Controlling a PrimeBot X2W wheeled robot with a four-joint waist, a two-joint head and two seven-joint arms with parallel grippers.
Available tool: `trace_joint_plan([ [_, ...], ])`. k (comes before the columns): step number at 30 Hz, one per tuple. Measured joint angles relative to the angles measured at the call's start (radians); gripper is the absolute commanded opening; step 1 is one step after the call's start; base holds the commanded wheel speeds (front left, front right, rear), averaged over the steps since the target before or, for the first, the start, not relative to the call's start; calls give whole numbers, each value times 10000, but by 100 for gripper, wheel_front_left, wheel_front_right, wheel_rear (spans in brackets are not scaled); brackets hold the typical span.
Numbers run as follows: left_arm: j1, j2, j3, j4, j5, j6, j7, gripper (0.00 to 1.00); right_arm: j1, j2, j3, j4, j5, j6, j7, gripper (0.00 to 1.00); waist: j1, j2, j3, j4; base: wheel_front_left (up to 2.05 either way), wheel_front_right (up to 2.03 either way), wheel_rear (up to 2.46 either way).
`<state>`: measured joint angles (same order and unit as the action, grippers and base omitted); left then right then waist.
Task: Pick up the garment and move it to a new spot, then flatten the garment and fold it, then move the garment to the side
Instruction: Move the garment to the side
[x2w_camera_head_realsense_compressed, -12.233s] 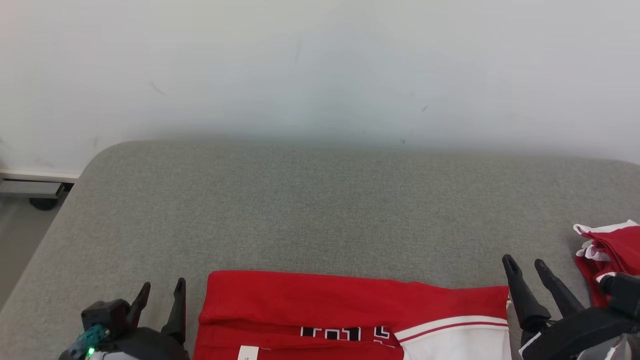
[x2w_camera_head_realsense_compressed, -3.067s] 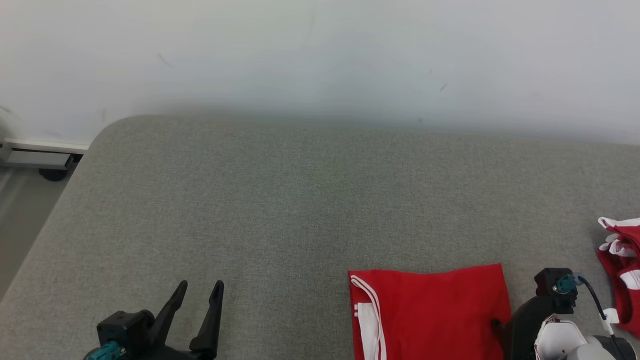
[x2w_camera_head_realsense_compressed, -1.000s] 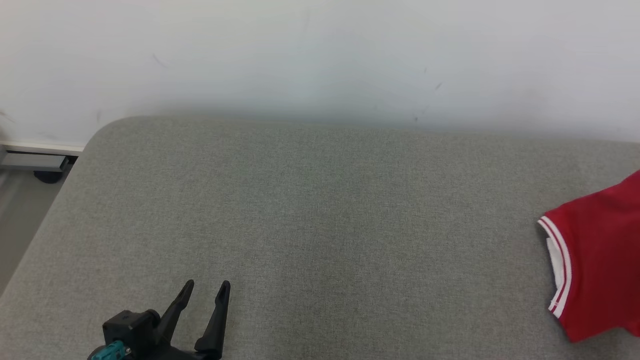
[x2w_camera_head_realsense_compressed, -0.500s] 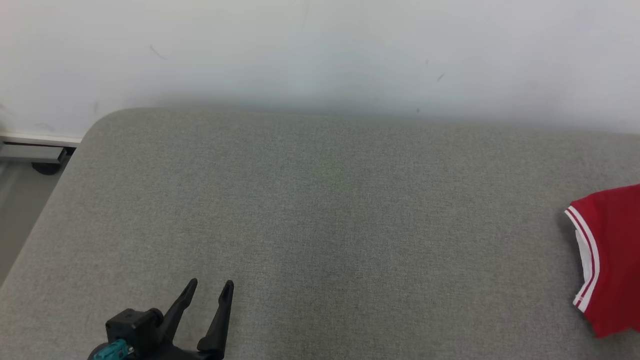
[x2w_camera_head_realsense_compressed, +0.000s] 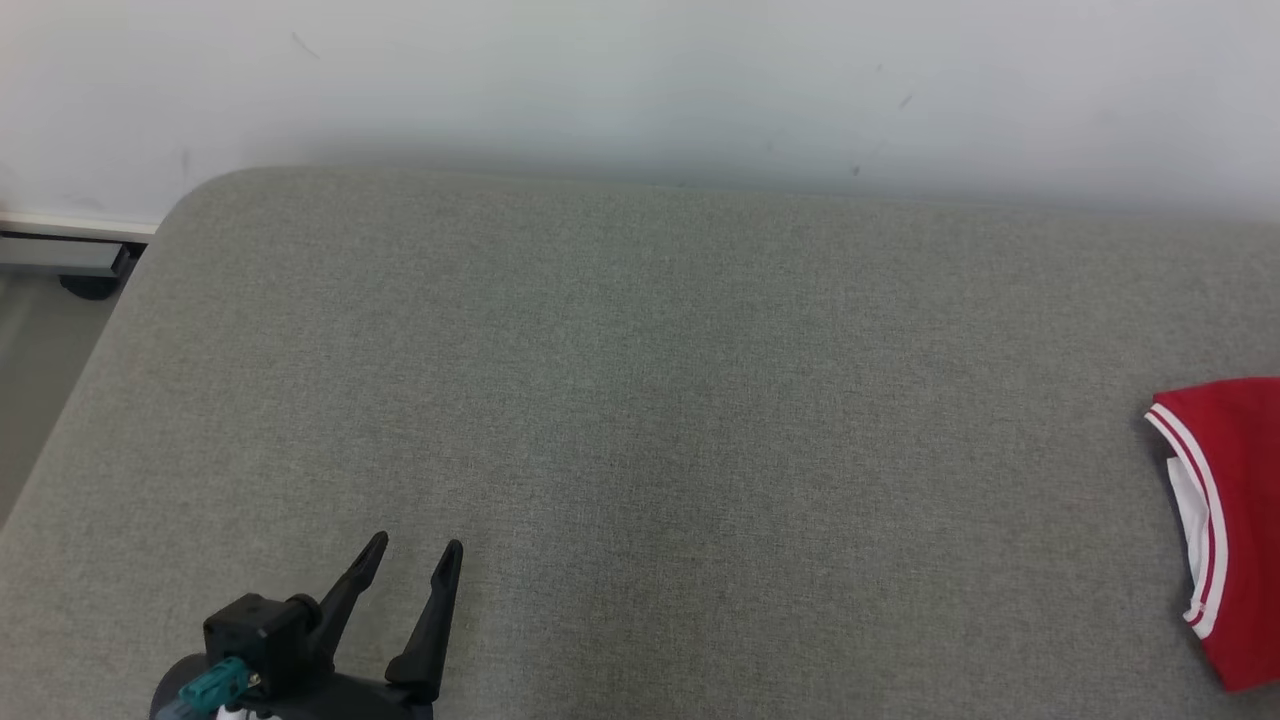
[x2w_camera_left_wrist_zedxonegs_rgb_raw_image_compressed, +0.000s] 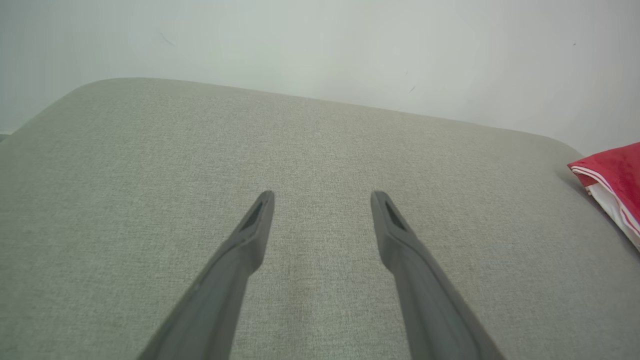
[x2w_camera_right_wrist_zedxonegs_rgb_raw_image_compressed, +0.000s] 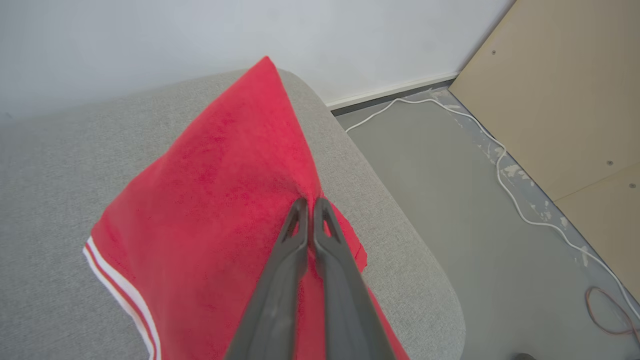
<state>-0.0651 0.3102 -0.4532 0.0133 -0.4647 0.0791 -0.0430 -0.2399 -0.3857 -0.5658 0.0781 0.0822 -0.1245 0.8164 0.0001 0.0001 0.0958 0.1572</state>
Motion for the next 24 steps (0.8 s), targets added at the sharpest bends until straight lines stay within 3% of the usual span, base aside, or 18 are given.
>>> trace_joint_plan([
  [5,-265,52,-102,-180,86,-15,198,100,97,6,-855,623,-1442,0,-439,0,0,0,359,83,0,0,0],
  [8,-267,161,-71,-274,128,-13,257,100,-49,50,-1216,830,-1697,0,-742,0,0,0,550,149,0,0,0],
  [14,-382,282,-52,-410,157,-13,341,100,-768,276,-1057,972,-2140,0,-1421,0,0,0,958,241,0,0,0],
  [15,-447,282,-52,-441,159,-13,366,100,-783,276,-1026,1007,-2251,0,-1534,10,0,0,1022,255,0,0,0],
  [16,-499,282,-50,-466,165,-13,407,100,-783,276,-980,1062,-2349,0,-1641,37,0,0,1086,270,0,0,0],
  [18,-531,286,-29,-479,171,-12,426,100,-783,297,-794,1179,-2458,0,-1785,55,-1,0,1198,295,0,0,0],
  [19,-532,291,-19,-476,173,-12,428,100,-788,326,-648,1227,-2518,0,-1871,55,0,0,1247,300,0,0,0],
  [21,-573,286,-27,-449,173,-10,435,100,-815,447,-518,1340,-2566,0,-2029,100,0,0,1310,296,0,0,0],
  [24,-620,288,-4,-416,173,-6,439,100,-927,616,-261,1551,-2819,0,-2199,100,0,0,1307,232,0,0,0],
])
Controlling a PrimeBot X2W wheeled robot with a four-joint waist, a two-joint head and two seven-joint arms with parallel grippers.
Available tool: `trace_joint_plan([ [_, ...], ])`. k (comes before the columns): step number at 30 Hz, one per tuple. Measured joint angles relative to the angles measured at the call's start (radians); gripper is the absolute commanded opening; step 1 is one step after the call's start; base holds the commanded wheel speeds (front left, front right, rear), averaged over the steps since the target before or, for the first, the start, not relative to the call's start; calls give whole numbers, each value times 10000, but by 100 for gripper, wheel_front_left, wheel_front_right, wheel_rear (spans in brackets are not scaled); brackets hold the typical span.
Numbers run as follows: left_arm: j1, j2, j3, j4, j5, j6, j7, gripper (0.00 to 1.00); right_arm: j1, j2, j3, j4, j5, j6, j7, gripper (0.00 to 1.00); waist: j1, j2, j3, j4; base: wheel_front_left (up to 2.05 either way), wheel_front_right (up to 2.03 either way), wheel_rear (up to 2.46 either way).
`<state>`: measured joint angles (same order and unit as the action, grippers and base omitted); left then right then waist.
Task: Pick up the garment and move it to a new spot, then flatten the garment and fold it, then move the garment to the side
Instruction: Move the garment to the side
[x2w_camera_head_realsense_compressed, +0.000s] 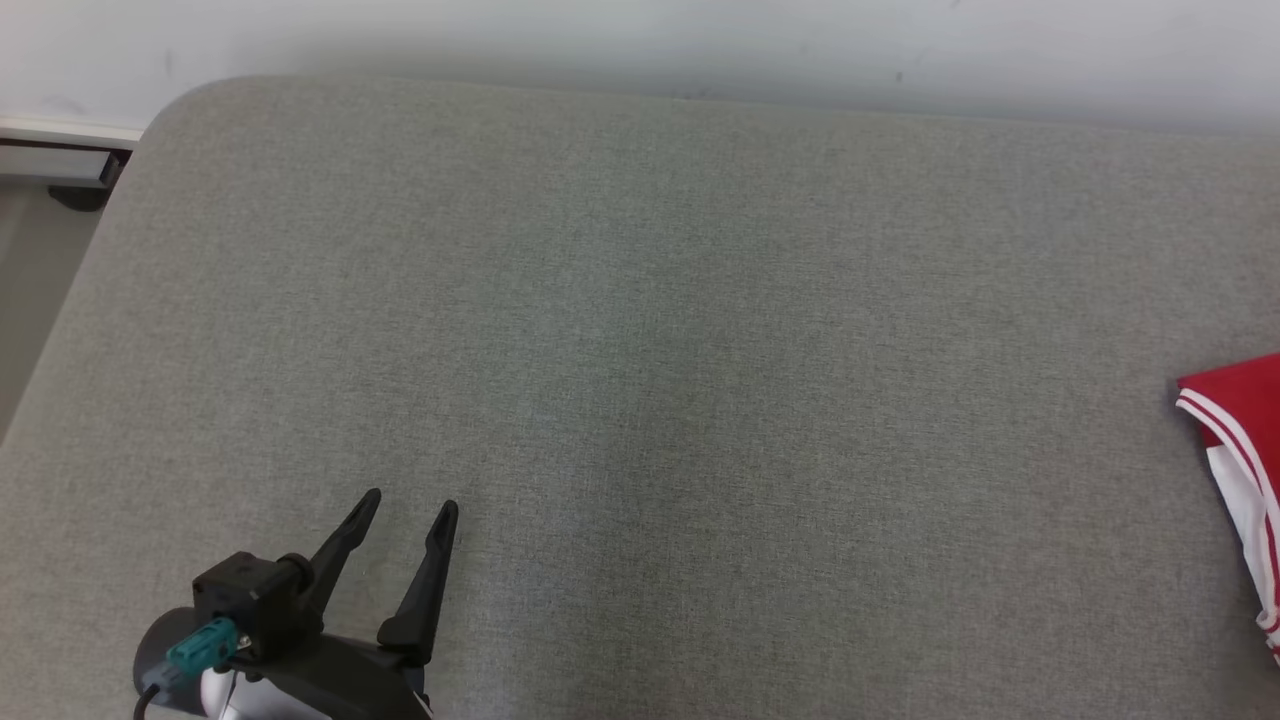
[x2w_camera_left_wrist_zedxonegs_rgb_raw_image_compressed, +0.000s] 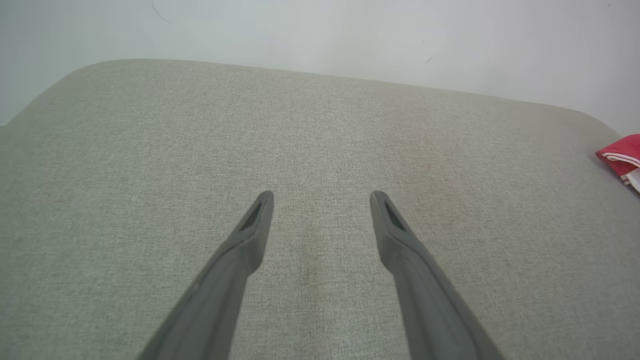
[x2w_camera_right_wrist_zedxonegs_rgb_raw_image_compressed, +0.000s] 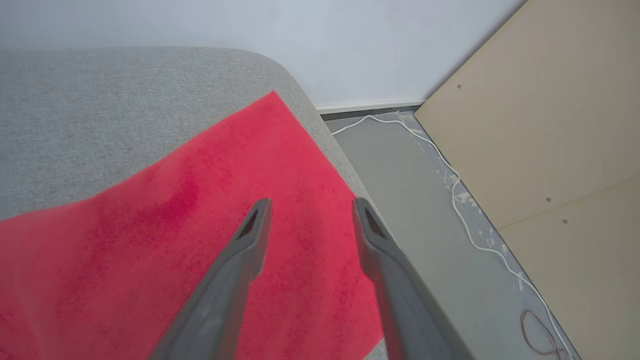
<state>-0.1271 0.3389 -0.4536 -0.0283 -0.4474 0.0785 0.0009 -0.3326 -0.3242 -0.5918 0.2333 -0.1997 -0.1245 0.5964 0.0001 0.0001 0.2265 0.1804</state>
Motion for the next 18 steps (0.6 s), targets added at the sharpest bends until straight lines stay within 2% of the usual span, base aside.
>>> trace_joint_plan([
  [4,-43,-63,-46,58,0,0,50,100,-583,-598,105,963,42,10,-257,100,0,0,-71,-97,0,0,0],
  [7,-61,-84,-58,81,0,-2,63,100,-728,-604,182,1139,155,40,-441,100,-2,-1,-134,-143,0,0,0],
  [10,-88,-105,-65,182,2,-6,56,100,-762,-385,339,1392,541,303,-884,100,0,-1,-264,-205,0,0,0],
  [15,-283,-180,50,268,86,-4,-364,100,-915,-322,675,1693,1206,1129,-2115,100,-1,-1,-603,-295,0,0,0],
  [18,-313,-259,284,485,58,4,-671,100,-860,134,1093,1432,1486,1687,-3039,100,-2,-1,-866,-360,0,0,0],
])
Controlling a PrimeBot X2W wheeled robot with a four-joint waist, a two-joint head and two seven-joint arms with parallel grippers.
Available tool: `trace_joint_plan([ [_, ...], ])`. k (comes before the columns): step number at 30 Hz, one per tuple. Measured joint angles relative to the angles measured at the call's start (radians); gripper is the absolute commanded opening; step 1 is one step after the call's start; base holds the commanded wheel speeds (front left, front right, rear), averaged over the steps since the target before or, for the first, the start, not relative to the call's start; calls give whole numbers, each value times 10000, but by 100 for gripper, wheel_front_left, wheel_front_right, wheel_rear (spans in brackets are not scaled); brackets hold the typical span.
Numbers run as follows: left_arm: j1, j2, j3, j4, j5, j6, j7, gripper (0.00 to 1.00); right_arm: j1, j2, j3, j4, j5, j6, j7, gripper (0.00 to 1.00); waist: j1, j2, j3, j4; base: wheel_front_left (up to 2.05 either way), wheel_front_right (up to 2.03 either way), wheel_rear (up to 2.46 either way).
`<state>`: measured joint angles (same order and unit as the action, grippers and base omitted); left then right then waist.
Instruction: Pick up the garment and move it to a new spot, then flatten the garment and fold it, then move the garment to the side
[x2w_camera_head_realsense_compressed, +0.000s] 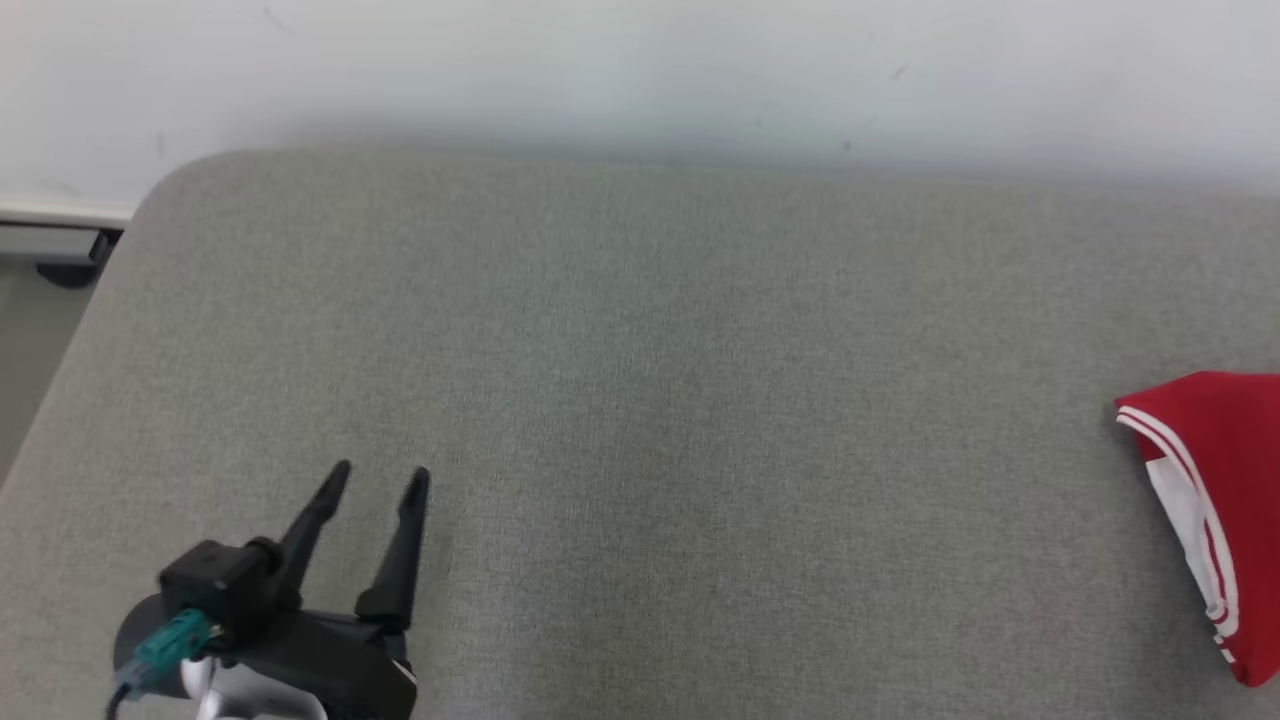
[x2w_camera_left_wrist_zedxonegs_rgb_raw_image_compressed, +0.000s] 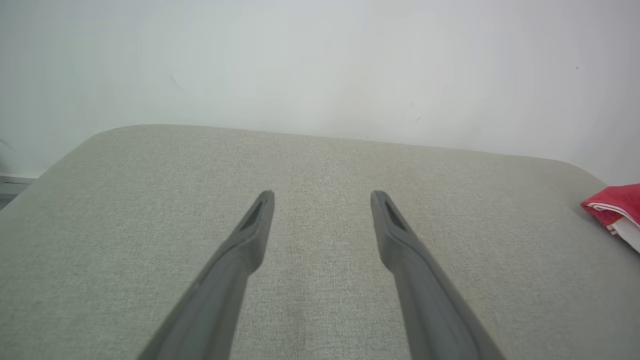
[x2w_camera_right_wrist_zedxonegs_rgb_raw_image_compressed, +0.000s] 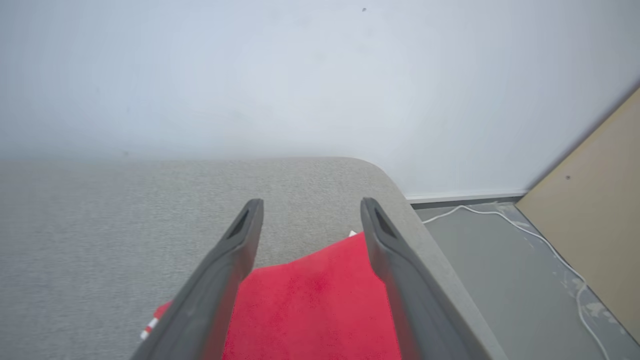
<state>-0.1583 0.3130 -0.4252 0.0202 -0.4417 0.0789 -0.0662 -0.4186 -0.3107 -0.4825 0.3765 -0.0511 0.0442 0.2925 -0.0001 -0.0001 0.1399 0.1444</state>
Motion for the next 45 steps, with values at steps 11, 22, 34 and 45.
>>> trace_joint_plan([
  [11,823,-418,989,504,-953,67,-1206,100,1805,2435,1312,-1174,1415,725,-2359,100,-1,-1,-1255,-445,0,0,0],
  [22,1634,-253,842,606,-1302,-324,-1235,100,3623,2754,1952,-1785,2324,790,-3266,100,-2,-1,-2347,-925,0,0,0],
  [34,2177,-71,1513,631,-1371,17,-1369,100,4118,2732,4111,-1350,3513,773,-3639,100,-1,0,-2624,-1161,0,0,0],
  [45,2206,-161,1628,723,-1373,174,-1381,100,4117,2721,4819,-1206,4033,337,-4000,100,1,1,-2580,-1131,0,0,0],
])
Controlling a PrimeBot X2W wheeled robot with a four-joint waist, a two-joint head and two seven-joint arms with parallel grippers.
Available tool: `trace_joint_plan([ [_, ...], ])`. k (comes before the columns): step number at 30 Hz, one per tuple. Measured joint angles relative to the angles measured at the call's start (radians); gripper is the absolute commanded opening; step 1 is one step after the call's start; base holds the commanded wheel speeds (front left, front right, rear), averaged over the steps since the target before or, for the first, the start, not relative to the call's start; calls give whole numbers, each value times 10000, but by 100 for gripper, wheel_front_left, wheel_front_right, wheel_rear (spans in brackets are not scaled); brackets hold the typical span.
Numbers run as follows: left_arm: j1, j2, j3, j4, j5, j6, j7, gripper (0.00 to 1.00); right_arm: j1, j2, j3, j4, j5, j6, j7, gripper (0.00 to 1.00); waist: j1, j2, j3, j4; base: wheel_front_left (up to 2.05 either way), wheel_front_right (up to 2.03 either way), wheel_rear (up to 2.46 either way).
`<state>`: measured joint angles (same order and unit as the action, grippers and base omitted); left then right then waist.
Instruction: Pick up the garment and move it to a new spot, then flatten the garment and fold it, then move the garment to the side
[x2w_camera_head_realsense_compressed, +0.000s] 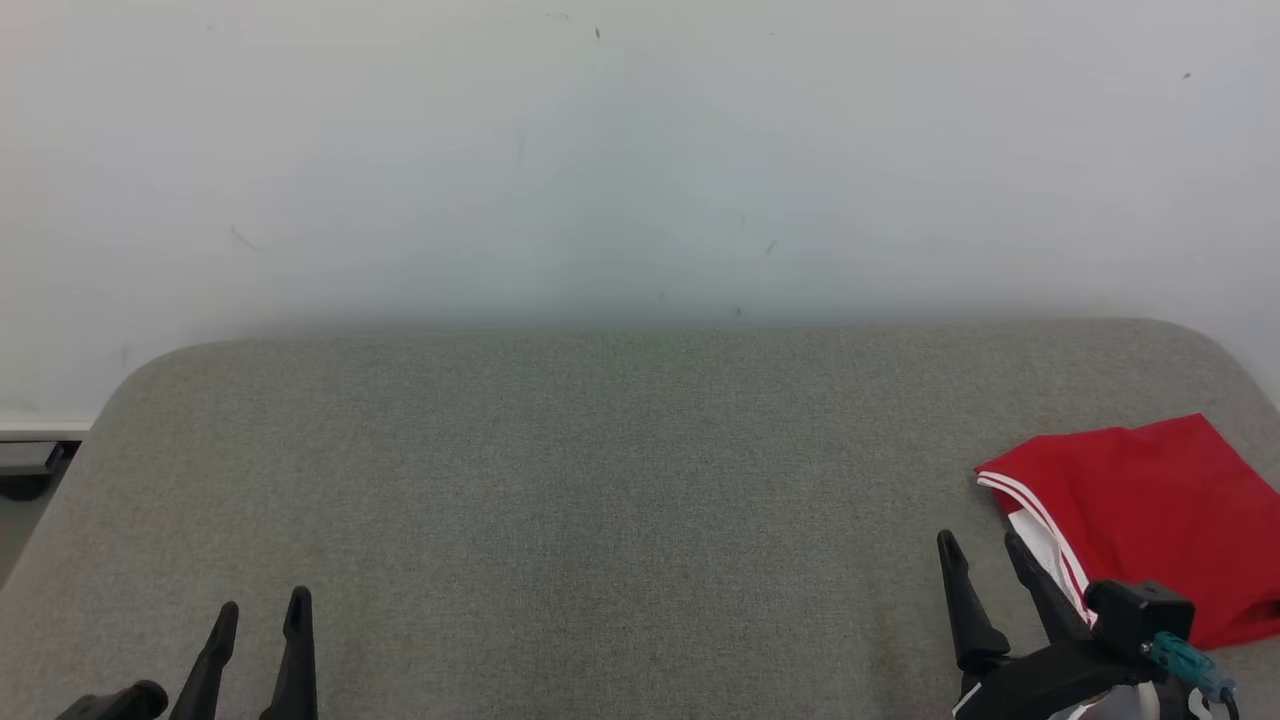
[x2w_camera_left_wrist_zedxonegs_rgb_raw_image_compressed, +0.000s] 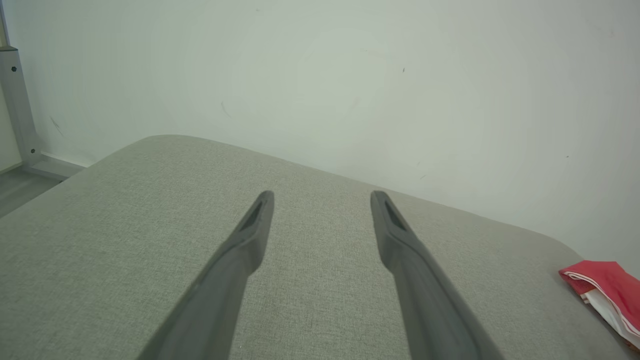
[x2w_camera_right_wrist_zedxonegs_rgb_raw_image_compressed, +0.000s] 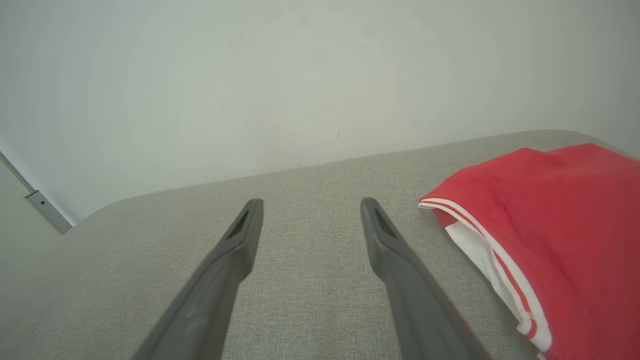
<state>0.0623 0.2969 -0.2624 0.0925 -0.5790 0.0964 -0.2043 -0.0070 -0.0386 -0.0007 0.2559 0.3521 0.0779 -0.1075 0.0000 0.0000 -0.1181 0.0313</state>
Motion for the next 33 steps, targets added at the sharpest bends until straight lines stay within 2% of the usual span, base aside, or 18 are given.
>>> trace_joint_plan([
  [8,113,-40,-25,-63,-2,2,31,100,5,-8,-48,-31,127,-176,-176,100,0,0,20,-10,0,0,0],
  [9,132,-44,-29,-54,-4,2,63,0,6,-6,-12,-17,174,-178,-194,0,0,0,22,-13,0,0,0],
  [17,576,-575,-182,665,-121,-12,165,0,750,140,17,763,230,-167,-100,0,0,0,34,-15,0,0,0],
  [33,440,-846,435,842,-1572,-291,667,0,566,138,-201,782,2144,-113,291,0,0,0,229,-67,0,0,0],
])
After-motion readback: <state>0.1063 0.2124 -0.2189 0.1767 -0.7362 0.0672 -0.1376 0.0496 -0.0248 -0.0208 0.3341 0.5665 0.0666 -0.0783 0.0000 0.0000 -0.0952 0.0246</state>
